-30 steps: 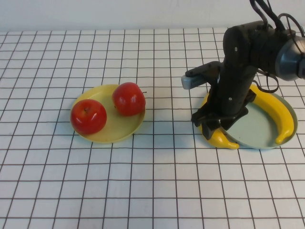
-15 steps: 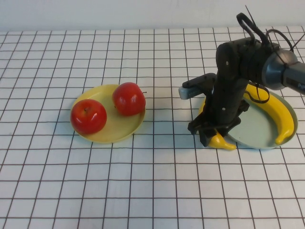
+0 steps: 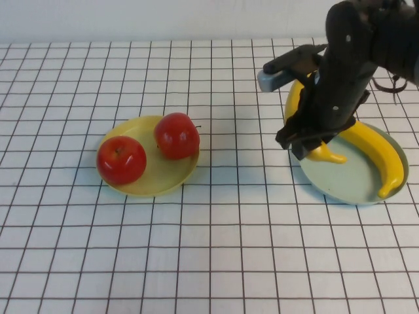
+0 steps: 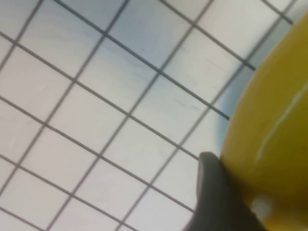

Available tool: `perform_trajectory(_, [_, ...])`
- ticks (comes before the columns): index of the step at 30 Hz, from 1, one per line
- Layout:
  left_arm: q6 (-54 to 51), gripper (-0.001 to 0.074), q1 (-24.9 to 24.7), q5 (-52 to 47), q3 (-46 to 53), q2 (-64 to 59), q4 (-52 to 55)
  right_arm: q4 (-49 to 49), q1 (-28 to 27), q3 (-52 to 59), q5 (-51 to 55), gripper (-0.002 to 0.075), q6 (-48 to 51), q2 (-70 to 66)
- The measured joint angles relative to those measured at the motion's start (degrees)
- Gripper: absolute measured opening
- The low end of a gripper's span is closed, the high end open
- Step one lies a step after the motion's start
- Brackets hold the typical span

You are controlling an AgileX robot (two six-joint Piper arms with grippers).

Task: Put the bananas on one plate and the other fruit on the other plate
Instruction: Put another type of fruit in the right plate

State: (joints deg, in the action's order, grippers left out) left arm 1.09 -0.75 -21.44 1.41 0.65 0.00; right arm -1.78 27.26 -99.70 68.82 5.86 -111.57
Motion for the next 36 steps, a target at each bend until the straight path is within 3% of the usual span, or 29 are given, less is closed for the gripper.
perform_trajectory(9, [0.0, -0.0004, 0.0, 0.0, 0.0, 0.0, 0.0, -1.96, -5.34, 8.69, -4.32, 0.0315, 0.0, 0.56])
perform_trajectory(23, [0.0, -0.0004, 0.0, 0.0, 0.0, 0.0, 0.0, 1.78, -9.17, 9.58, -5.05, 0.0315, 3.54, -2.96])
perform_trajectory(30, [0.0, -0.0004, 0.0, 0.0, 0.0, 0.0, 0.0, 3.41, -9.4, 9.58, -3.16, 0.043, 4.19, -2.96])
perform_trajectory(33, [0.0, -0.0004, 0.0, 0.0, 0.0, 0.0, 0.0, 3.04, -9.4, 9.66, -1.38, 0.0377, 4.19, -2.57])
perform_trajectory(36, [0.0, -0.0004, 0.0, 0.0, 0.0, 0.0, 0.0, 3.01, -9.4, 9.66, -0.98, 0.0221, 3.66, -0.17])
